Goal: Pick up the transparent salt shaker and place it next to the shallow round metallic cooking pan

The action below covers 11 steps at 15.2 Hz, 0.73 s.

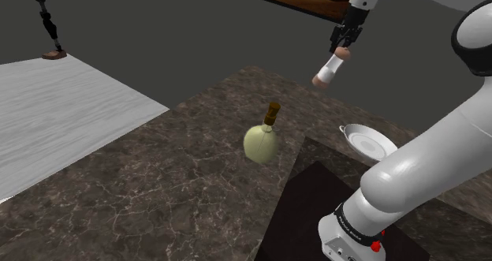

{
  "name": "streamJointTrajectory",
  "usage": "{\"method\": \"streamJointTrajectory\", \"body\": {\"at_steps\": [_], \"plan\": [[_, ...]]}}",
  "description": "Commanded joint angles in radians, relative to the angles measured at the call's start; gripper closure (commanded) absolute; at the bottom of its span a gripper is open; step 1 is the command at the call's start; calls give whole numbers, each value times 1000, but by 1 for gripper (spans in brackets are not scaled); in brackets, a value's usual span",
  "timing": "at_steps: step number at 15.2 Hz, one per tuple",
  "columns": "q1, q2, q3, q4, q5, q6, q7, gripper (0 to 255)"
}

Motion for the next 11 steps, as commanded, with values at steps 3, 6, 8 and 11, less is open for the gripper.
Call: {"method": "streamJointTrajectory", "body": {"at_steps": [3, 6, 8, 11], "plan": [[-28, -65, -30, -2, -22, -57, -61, 255], [-33, -83, -36, -37, -28, -37, -68, 255], [-33, -91, -35, -72, -31, -10, -65, 255], [-34, -100, -35, -122, -35, 32, -61, 255]]}}
